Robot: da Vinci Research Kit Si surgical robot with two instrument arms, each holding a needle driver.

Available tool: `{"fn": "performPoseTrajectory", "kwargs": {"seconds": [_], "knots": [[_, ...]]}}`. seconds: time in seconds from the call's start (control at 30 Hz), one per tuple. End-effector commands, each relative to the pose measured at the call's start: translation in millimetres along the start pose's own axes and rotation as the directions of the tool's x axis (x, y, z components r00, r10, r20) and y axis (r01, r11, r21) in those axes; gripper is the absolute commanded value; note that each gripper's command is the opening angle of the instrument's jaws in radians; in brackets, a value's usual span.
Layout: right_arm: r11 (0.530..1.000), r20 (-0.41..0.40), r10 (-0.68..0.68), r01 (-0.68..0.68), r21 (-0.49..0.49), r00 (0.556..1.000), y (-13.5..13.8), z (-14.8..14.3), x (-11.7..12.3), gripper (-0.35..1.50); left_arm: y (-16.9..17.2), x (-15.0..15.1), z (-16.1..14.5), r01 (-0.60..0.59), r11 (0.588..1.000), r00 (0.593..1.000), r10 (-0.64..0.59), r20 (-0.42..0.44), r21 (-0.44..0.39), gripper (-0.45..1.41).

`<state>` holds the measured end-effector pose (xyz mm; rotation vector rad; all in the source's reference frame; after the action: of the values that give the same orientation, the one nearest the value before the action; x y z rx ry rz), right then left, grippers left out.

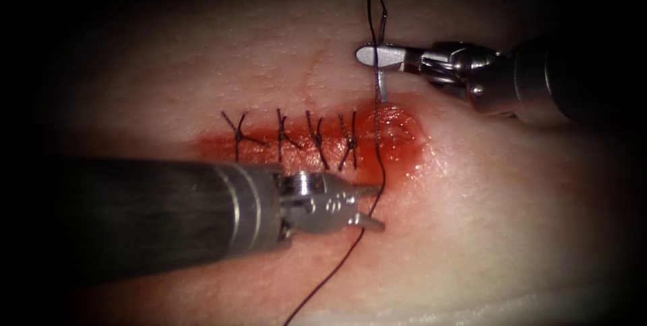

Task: Wound Closure
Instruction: Throw the suture through the top face of the cut.

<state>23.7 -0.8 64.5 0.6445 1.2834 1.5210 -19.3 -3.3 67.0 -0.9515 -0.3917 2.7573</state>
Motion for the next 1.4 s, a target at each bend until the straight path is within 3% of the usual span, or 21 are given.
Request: {"fn": "performPoseTrajectory", "kwargs": {"seconds": [0.03,0.3,1.2,1.3,1.4], "knots": [[1.000,-0.010,0.001,-0.001,-0.014,1.000,0.3,0.5,0.0,-0.35,-0.1,0.1,0.8,-0.001,1.000,1.000,0.001,-0.001,0.001,0.12],[0.996,-0.065,-0.073,0.069,-0.065,0.995,0.4,-0.1,1.8,-0.35,-0.1,0.1,0.8,0.000,1.000,1.000,0.000,-0.001,0.001,0.12],[0.980,-0.151,-0.149,0.125,-0.156,0.977,0.7,-0.2,3.0,-0.35,-0.1,0.2,0.8,-0.001,1.000,1.000,0.001,0.002,0.000,0.12],[0.987,-0.100,0.048,-0.063,-0.148,0.994,0.8,-0.5,3.2,-0.35,-0.2,0.1,0.9,-0.001,1.000,1.000,0.001,0.001,-0.001,0.12],[0.961,-0.017,0.232,-0.232,-0.150,0.973,0.7,-0.7,2.9,-0.35,-0.2,0.1,0.9,-0.002,1.000,1.000,0.002,0.001,0.000,0.12]]}}
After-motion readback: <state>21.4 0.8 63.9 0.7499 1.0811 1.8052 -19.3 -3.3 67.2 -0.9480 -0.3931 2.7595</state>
